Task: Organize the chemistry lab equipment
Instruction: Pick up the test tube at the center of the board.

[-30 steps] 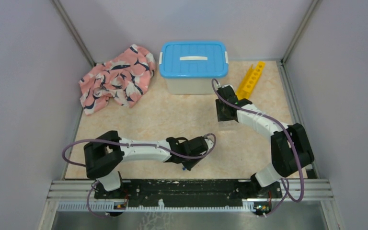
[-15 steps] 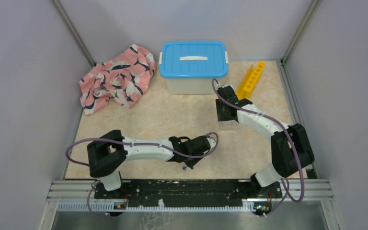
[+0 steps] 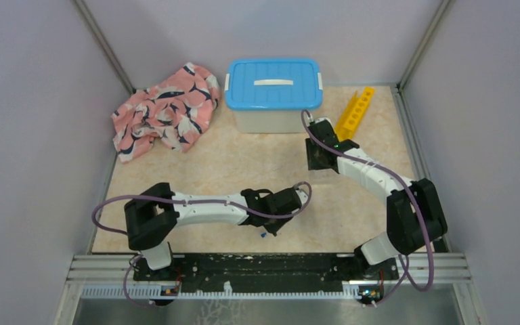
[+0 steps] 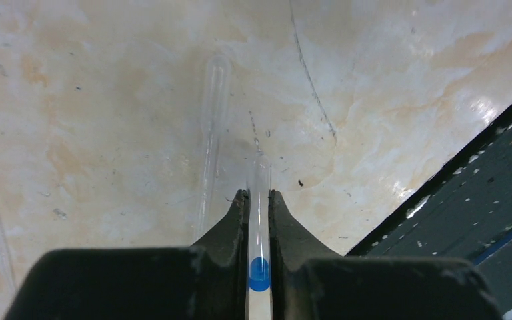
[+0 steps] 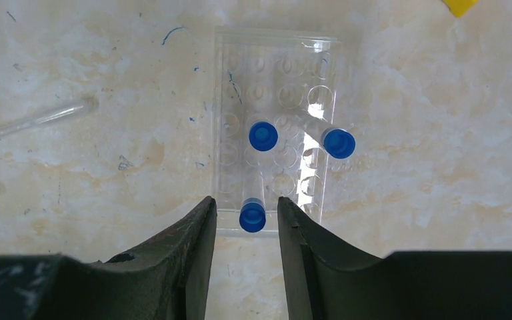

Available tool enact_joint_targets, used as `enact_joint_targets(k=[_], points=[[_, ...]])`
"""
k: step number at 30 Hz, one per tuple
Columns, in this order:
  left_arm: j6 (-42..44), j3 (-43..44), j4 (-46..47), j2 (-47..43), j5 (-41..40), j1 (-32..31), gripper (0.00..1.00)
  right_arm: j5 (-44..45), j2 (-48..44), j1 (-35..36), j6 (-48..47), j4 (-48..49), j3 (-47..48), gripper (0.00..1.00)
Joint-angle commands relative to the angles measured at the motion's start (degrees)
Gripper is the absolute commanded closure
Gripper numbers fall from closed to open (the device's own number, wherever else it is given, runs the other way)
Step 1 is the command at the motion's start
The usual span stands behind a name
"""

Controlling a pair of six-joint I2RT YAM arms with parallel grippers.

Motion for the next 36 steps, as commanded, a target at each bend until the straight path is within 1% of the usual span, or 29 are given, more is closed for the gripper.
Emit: enact_joint_targets(k=[1,10,13,17,22,25,30,36], points=[[-4.3,6.4,-5.5,-3.0,-4.3,-0.3,1.0,1.0,-3.8,-0.3,0.7,1.7,0.2,0.6],[-14.1,12.9,-13.2,-6.8,-16.6,0.3,1.0,0.7,-8.3,-0.3,1.3,1.4,1.0,0.6],[-17.2,14.1,-14.0,-7.9,-19.0,2.1,1.0,0.2,-9.9,-0.2,1.5,1.3,1.8,0.6],[-19.3,14.4,-11.7,-10.2,-19.1,6.6,1.0,0.2,-11.7,-0.2,1.6,0.9,3.1,0.59],[-19.8,14.3,-5.7,-13.3,-15.2,14.7,1.0,0.4,-13.9,-0.2,1.6,1.7,3.6,0.59],[-21.0,14.4,-1.9,-15.0,-12.3,20.0,1.0,-1.1,-16.2,0.0,2.0,4.7,2.7,0.59],[-27.3,12.3,6.8,-18.5,-5.2,28.5,1.0,-6.7,-21.6,0.9,2.3,14.6,-2.7,0.58],[-37.5,8.7,15.2,-20.9,0.7,35.6,1.0,-16.9,-25.8,2.6,3.9,30.4,-10.7,0.58]])
